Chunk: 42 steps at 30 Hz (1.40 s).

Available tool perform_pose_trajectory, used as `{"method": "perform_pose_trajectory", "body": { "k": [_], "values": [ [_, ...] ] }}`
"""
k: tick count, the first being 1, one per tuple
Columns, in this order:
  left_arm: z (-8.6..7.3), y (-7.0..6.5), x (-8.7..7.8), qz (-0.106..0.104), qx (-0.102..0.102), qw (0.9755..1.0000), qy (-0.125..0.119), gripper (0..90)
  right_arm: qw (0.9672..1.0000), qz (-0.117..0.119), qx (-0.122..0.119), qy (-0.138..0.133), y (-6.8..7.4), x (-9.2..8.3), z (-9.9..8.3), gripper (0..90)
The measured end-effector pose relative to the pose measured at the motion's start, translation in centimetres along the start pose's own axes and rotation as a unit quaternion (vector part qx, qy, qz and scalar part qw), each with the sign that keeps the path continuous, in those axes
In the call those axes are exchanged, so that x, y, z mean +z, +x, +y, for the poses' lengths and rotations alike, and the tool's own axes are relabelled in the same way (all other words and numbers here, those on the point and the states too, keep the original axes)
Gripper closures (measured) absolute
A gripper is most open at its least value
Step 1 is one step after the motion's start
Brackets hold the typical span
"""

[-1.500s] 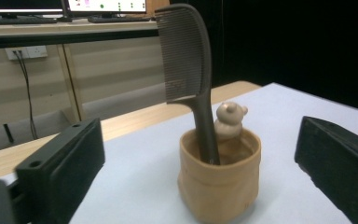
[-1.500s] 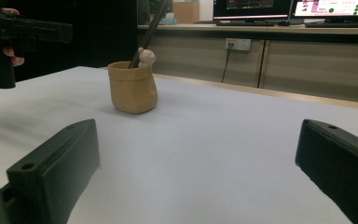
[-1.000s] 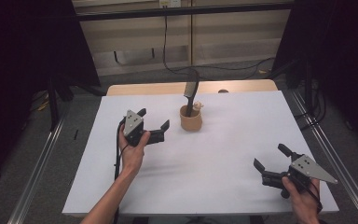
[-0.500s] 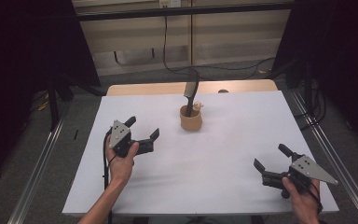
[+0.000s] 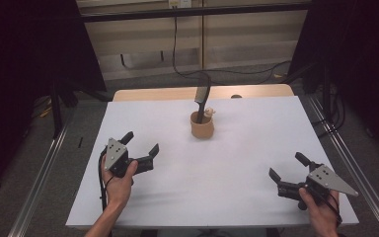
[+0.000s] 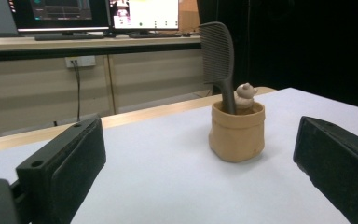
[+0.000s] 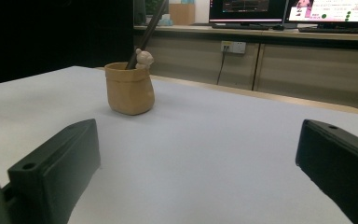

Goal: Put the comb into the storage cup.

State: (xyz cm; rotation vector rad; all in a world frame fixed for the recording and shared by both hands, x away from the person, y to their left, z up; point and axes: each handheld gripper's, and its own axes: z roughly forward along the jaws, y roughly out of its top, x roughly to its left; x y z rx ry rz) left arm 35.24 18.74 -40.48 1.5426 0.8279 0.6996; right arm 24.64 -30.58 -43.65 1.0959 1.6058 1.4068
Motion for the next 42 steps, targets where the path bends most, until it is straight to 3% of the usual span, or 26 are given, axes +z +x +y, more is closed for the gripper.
{"method": "perform_pose_trajectory", "body": {
  "k": [9,14,21,23,25,30,42],
  "values": [
    [-1.0,0.2,-1.6,0.021,-0.012,0.9996,-0.011,2.3,1.0,-0.003,-0.003,-0.001,0.0,-0.1,0.0,0.0],
    [-1.5,0.3,-2.6,0.012,-0.004,0.9999,0.002,2.1,1.0,-0.006,-0.001,-0.001,0.0,-0.2,0.0,0.0],
    [-1.8,0.0,-4.0,0.009,-0.014,0.9998,0.004,2.3,1.0,-0.005,-0.001,0.0,0.0,-0.2,0.0,0.0],
    [-1.9,0.0,-4.3,-0.001,0.004,1.0,0.003,2.3,1.0,-0.005,-0.002,0.0,0.0,-0.2,0.0,0.0],
    [-2.2,0.0,-4.6,0.004,0.013,0.9999,0.007,2.3,1.0,-0.004,-0.003,-0.001,0.0,-0.2,0.0,0.0],
    [-2.7,0.2,-5.5,0.019,-0.008,0.9996,0.018,2.4,1.0,-0.006,-0.001,-0.001,0.0,-0.2,0.0,0.0],
    [-3.3,0.6,-7.5,0.042,-0.015,0.9986,0.027,2.4,1.0,-0.005,-0.002,0.0,0.0,-0.2,0.0,0.0]
  ]
}}
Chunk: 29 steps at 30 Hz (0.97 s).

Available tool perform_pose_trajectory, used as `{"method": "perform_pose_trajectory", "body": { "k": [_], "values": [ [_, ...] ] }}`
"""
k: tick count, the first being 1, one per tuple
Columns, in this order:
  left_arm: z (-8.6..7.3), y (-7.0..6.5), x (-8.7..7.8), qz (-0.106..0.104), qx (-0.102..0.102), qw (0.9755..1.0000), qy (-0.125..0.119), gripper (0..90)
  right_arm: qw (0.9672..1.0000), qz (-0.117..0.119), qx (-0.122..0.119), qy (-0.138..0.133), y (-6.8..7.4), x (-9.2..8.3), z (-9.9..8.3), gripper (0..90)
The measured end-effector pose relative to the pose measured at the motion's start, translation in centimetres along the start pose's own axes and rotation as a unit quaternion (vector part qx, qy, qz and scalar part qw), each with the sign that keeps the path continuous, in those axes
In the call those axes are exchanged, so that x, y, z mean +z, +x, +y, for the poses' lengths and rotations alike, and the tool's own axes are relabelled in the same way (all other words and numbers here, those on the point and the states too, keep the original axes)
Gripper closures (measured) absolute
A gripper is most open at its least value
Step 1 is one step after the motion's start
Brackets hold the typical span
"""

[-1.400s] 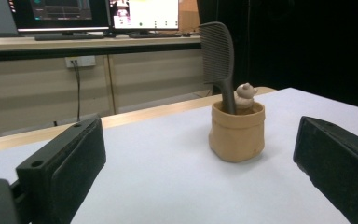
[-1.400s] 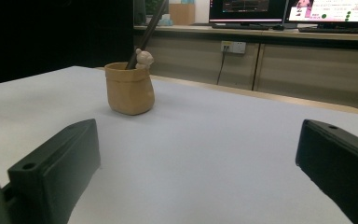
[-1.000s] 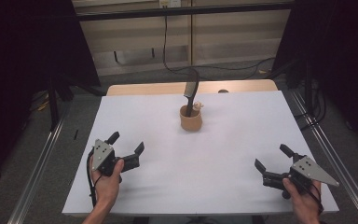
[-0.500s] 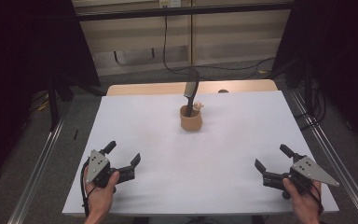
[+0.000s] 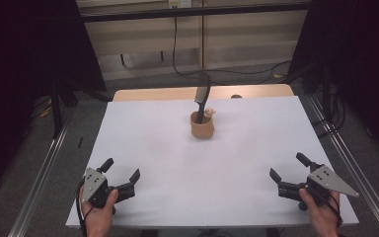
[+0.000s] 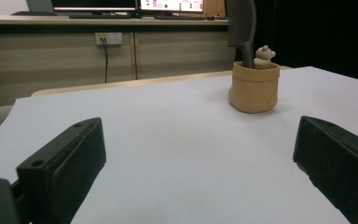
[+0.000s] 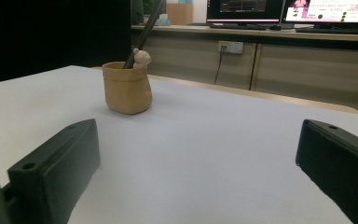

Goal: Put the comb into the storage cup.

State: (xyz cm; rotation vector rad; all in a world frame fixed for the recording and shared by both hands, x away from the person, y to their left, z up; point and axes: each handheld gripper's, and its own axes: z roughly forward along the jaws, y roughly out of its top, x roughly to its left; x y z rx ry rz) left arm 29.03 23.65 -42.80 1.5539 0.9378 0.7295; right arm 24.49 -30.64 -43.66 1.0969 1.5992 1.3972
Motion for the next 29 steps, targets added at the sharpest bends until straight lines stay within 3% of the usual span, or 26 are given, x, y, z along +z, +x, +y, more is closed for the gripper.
{"method": "perform_pose_trajectory", "body": {
  "k": [9,12,16,20,22,29],
  "values": [
    [-0.5,0.15,-0.55,0.007,0.0,1.0,-0.002,2.5,1.0,-0.003,0.002,0.0,-0.01,-0.05,-0.01,0.0],
    [-0.79,0.42,-0.37,0.008,-0.014,0.9998,0.006,2.8,1.0,-0.003,0.0,0.001,-0.04,-0.05,-0.02,0.0],
    [-0.93,0.24,-0.24,0.002,-0.01,0.9997,0.02,2.7,1.0,-0.005,0.0,0.001,-0.08,-0.06,-0.01,0.0],
    [-0.9,-0.07,0.26,0.029,0.005,0.9994,0.021,1.7,1.0,-0.004,-0.002,0.002,-0.07,-0.01,-0.04,0.0],
    [-0.73,0.05,0.31,0.018,-0.007,0.9997,0.015,1.7,1.0,-0.003,-0.003,0.003,-0.05,0.01,-0.04,0.0],
    [-0.65,0.45,0.3,0.004,-0.013,0.9997,0.021,1.5,1.0,-0.001,-0.002,0.004,-0.07,0.04,-0.08,0.0]
  ]
}}
